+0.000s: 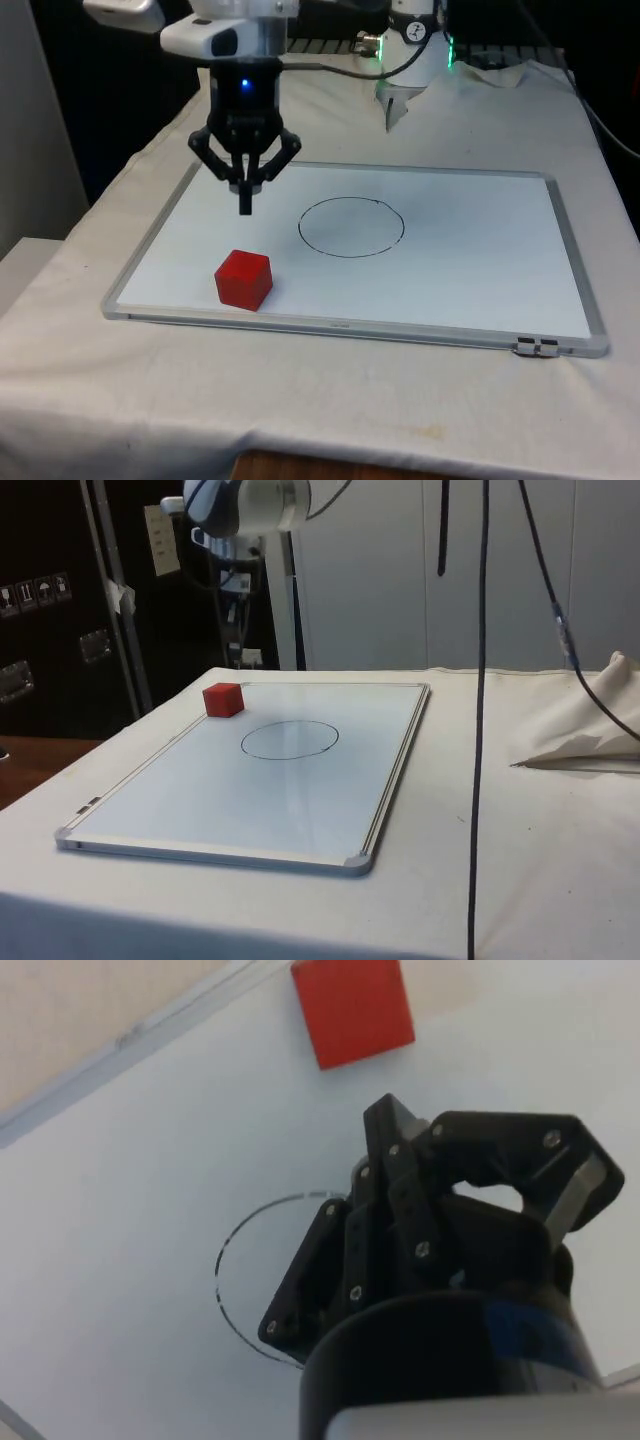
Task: Push the cube into the marked area.
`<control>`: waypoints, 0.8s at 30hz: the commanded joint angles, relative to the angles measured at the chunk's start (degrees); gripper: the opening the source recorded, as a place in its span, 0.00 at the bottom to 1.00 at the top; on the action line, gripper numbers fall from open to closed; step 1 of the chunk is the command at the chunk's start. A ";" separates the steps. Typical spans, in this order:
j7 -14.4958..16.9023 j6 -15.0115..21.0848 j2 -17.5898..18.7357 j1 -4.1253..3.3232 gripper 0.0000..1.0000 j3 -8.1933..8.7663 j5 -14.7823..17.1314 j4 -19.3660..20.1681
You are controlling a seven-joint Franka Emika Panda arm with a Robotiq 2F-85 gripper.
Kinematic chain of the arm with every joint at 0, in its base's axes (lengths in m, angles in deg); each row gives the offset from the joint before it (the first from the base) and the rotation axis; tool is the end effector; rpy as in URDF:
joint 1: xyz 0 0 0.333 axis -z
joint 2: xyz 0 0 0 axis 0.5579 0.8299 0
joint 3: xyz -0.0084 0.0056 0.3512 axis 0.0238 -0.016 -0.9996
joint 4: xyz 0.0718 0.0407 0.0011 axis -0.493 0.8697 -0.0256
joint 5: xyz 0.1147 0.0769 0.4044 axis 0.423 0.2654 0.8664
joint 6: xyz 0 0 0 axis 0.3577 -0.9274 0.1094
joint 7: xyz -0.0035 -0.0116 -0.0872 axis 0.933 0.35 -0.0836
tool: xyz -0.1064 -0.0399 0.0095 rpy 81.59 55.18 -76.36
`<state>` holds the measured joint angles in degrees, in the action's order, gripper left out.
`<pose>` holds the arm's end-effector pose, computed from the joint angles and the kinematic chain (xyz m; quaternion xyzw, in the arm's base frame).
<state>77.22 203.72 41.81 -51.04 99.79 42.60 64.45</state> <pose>0.7279 -0.1738 0.2796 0.9838 0.1400 0.1031 0.0443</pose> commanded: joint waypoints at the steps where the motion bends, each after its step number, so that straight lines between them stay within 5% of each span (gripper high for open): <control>1: 0.86 0.29 1.32 0.97 0.00 -0.52 0.92 -1.38; 2: 1.38 0.29 2.12 1.09 0.00 -0.29 1.66 -2.01; 3: 1.09 0.00 1.78 0.34 0.00 0.40 1.60 -1.43; 4: 1.83 0.23 2.92 1.20 0.00 -0.06 2.35 -2.69; 5: 2.64 0.34 4.53 1.32 0.00 0.40 3.67 -4.01; 10: 3.95 0.63 8.02 1.66 0.00 1.09 6.02 -6.99; 11: 3.61 0.11 7.79 1.15 0.00 1.66 5.90 -6.65; 12: 4.13 0.69 8.59 1.72 0.00 1.15 6.42 -7.56; 24: 4.47 2.23 15.93 2.46 0.00 1.60 7.91 -14.73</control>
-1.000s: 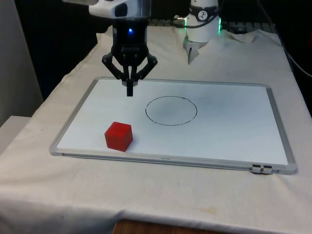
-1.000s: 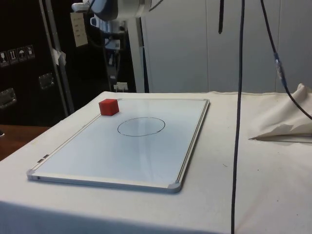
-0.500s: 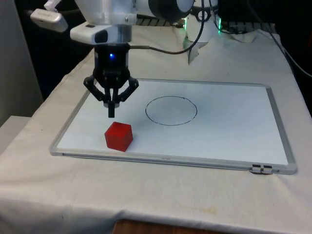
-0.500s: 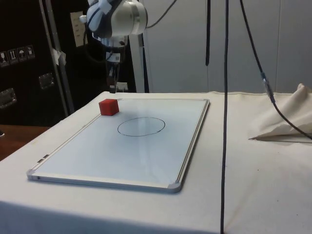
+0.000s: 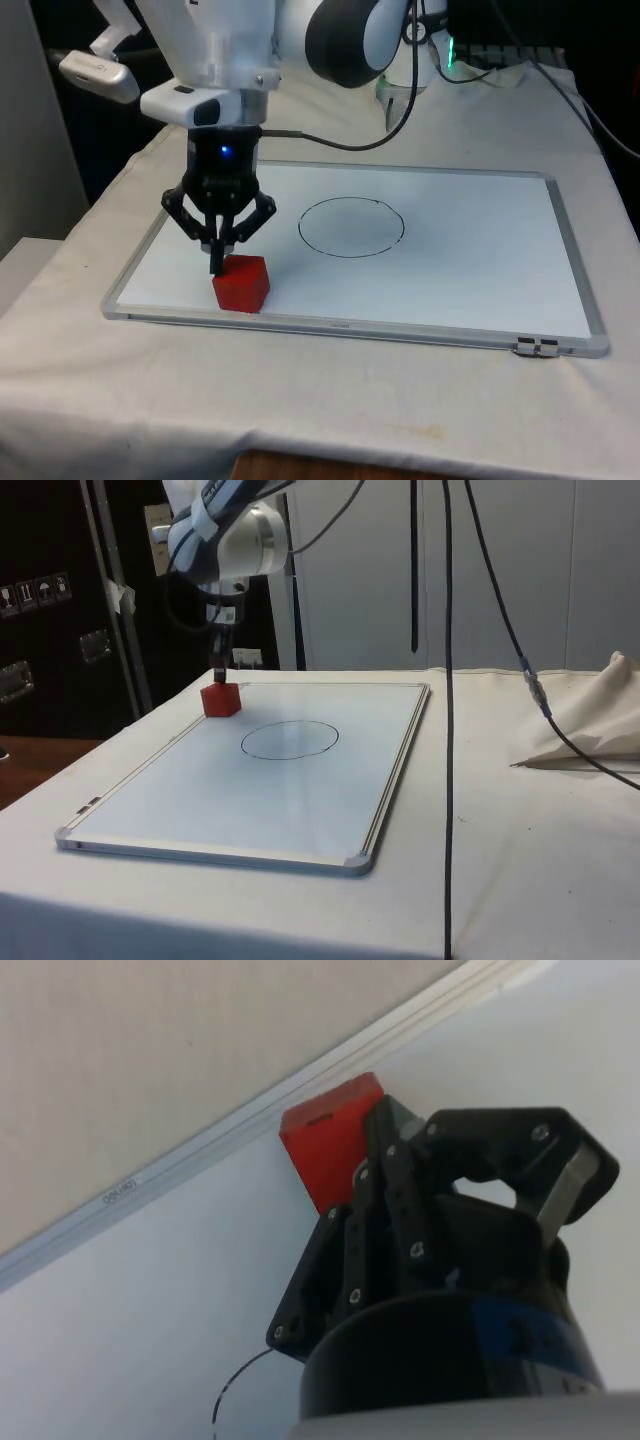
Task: Push the cube into the marked area.
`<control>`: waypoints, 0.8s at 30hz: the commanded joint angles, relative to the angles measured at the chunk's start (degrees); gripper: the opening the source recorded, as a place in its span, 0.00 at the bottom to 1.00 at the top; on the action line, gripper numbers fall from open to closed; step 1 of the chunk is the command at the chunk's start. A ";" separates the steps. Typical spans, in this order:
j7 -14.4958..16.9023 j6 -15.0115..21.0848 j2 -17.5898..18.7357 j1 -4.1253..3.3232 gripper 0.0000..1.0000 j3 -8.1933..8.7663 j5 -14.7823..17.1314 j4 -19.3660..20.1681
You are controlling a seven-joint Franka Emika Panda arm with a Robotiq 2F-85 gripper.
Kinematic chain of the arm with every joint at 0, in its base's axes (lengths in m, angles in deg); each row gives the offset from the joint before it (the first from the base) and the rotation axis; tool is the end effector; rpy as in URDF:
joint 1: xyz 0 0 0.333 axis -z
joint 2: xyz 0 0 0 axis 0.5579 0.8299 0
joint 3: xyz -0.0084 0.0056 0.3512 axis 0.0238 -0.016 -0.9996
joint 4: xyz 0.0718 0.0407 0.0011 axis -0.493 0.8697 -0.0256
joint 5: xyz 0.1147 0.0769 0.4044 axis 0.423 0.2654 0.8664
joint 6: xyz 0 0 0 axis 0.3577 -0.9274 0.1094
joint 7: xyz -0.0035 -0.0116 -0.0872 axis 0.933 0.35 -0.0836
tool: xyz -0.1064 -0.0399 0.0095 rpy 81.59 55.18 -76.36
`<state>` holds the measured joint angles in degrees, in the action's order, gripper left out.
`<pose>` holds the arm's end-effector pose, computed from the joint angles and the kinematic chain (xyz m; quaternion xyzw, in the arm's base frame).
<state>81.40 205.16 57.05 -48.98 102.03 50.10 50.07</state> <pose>0.7825 -0.1899 0.2223 0.9752 0.1658 0.1191 0.0855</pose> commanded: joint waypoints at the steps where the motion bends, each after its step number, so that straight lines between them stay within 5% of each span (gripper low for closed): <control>1: 0.23 1.09 1.55 0.40 0.00 -0.57 0.52 -1.15; 24: 0.74 0.29 1.60 0.23 0.00 1.09 -0.06 -1.55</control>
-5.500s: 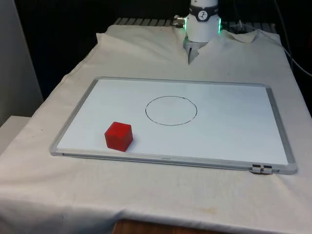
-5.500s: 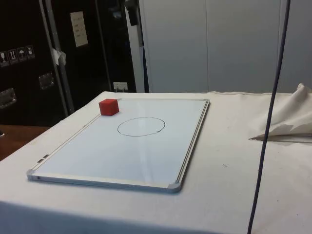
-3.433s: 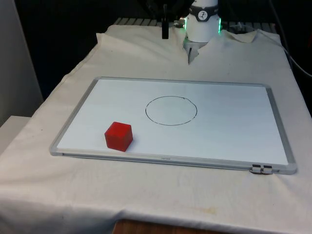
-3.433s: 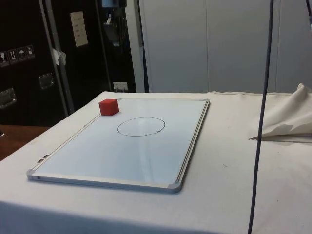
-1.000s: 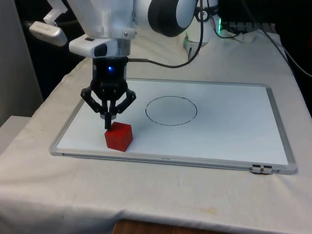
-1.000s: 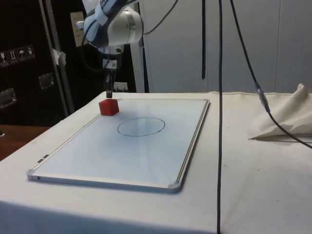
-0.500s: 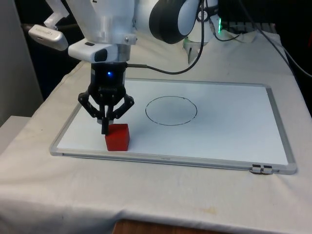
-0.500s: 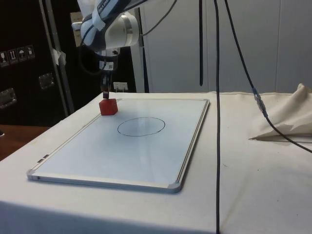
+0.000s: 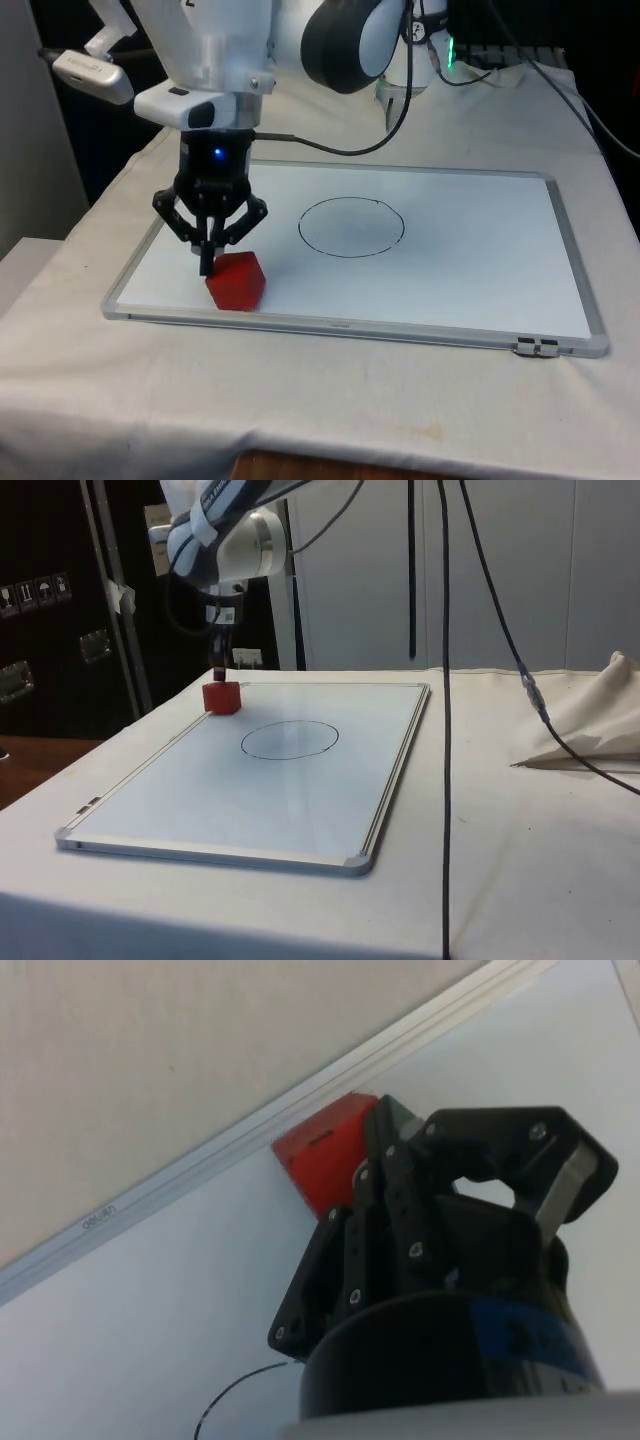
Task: Push the cube into the marked area.
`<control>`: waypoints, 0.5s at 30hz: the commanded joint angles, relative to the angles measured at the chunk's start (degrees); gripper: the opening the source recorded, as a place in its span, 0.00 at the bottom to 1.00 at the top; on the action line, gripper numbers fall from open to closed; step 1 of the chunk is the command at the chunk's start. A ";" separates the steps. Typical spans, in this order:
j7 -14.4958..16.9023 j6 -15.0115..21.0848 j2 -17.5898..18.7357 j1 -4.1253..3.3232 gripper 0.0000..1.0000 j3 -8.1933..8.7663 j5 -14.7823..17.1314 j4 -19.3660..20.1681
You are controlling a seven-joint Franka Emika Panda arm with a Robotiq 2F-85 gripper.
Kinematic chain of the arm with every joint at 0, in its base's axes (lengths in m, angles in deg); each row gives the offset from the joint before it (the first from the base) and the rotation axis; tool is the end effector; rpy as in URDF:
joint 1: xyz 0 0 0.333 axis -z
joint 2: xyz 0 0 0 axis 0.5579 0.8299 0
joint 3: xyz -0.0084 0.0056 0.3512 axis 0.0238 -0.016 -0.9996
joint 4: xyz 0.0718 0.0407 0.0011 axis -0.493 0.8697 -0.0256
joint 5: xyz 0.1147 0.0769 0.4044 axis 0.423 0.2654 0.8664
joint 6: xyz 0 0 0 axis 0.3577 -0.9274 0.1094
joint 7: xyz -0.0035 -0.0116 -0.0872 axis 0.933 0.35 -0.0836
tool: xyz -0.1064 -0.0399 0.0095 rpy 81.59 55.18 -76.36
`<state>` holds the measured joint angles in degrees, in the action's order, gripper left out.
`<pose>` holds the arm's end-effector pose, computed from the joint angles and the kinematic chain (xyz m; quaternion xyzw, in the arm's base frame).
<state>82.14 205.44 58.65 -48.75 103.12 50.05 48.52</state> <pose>0.7865 -0.1986 0.2204 0.9725 0.1736 0.1177 0.1010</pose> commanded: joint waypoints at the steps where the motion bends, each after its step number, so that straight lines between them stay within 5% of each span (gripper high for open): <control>1: -0.06 0.34 1.03 0.34 0.00 0.17 -0.23 -1.09; 7: 0.06 0.52 3.72 0.74 0.00 2.01 -0.17 -3.72; 15: 0.69 1.60 4.98 0.74 0.00 1.55 0.52 -4.47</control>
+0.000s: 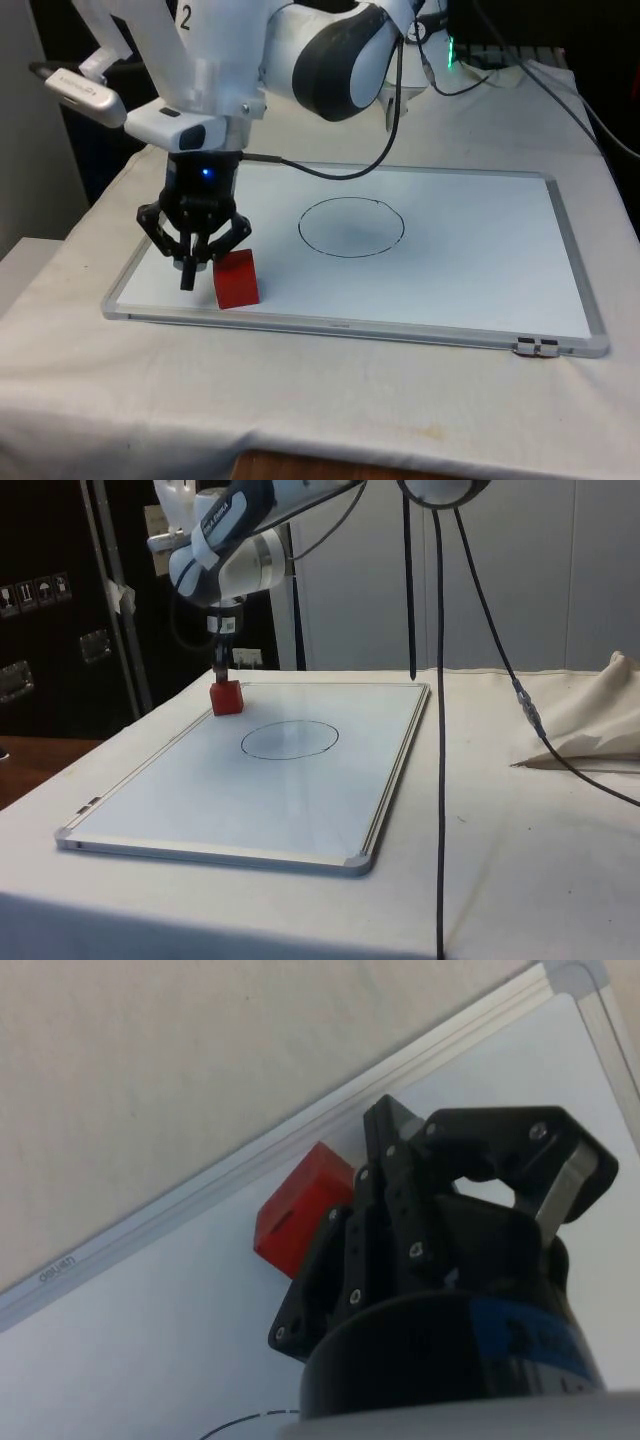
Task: Push the cube into the marked area.
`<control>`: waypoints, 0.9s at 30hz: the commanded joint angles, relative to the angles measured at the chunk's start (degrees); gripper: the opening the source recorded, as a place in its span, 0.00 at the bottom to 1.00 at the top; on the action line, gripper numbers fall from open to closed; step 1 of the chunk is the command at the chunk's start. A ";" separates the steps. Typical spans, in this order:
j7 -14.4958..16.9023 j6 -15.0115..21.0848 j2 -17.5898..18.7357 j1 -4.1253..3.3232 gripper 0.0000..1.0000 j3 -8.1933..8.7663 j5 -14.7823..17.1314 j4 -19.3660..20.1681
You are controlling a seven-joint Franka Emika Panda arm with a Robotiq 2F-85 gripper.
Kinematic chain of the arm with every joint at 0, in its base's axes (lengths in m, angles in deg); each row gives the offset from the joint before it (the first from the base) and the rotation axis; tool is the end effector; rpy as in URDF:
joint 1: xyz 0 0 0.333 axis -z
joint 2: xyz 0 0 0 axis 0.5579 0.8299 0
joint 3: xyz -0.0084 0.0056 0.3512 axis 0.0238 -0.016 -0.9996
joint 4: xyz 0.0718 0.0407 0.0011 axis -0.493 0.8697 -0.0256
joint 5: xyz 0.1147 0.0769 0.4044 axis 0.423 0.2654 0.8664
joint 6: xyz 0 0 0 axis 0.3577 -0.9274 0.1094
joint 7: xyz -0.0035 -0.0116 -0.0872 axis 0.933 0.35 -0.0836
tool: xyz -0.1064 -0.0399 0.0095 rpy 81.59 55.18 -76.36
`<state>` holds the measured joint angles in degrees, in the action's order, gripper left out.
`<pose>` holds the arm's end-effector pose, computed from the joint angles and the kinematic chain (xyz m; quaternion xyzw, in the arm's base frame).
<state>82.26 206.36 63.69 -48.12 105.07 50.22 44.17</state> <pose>0.7977 -0.2109 0.2016 0.9673 0.1848 0.1119 0.1327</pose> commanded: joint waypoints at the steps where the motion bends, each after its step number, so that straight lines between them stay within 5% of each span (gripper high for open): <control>1: 0.57 0.80 -0.11 -0.06 0.00 -0.40 0.34 0.06; 8: 0.17 0.23 -0.63 -1.78 0.00 -0.11 0.06 0.63; 9: 0.00 0.00 -0.17 -1.38 0.00 -0.06 0.00 0.06; 14: 0.17 -1.20 -0.80 -2.35 0.00 0.06 -0.23 0.40; 25: 2.29 -4.93 -2.64 -3.15 0.00 0.34 -0.11 3.04; 27: 1.95 -5.21 -2.06 -2.75 0.00 0.29 -0.06 2.01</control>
<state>84.38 200.80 61.40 -50.93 105.35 50.16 46.52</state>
